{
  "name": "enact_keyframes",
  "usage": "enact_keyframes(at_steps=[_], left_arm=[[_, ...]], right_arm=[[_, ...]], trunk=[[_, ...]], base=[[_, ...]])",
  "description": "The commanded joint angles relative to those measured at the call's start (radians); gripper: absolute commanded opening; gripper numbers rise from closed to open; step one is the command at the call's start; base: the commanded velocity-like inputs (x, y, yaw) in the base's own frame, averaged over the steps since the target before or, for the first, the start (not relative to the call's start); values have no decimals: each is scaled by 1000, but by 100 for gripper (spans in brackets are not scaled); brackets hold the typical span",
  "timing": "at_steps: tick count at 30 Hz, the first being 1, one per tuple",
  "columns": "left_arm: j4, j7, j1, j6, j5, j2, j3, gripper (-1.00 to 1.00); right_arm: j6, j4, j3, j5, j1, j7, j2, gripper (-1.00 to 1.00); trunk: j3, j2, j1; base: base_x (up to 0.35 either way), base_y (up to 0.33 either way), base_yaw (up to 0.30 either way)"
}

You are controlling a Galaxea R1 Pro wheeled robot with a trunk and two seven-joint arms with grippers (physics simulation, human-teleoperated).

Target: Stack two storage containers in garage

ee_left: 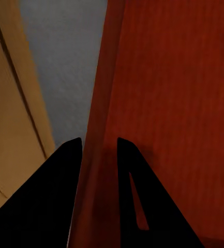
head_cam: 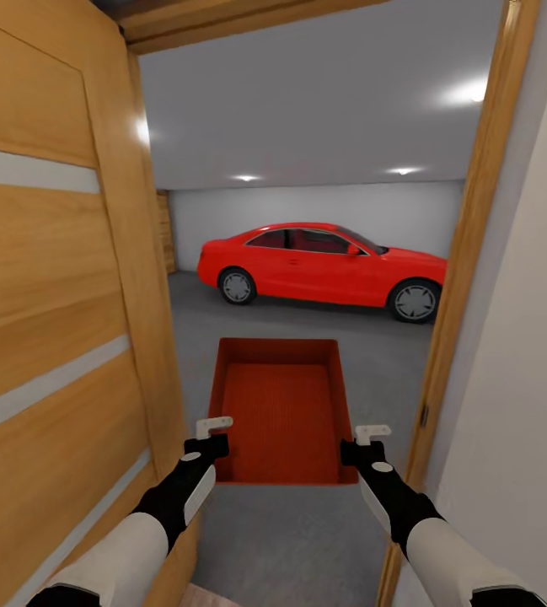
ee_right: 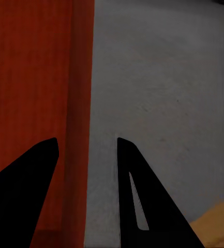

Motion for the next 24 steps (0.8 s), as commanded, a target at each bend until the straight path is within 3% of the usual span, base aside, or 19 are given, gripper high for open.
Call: enact_keyframes(at_steps=[1,11,24], left_arm=[[-6,47,0,0,-16,23,46,-100],[-7,47,0,-1,-16,23,46,-100],[-6,48,0,-1,-16,23,46,-100]], right_arm=[[3,2,-60,2,-1,-14,-4,-100],[6,1,-61,2,-1,-14,-4,-100],[2,1,-61,2,-1,-14,-4,-100]], trunk=[[0,-1,0],[0,-1,0],[0,-1,0]], base=[[30,20,-267],[5,4,-267],[0,0,-22]])
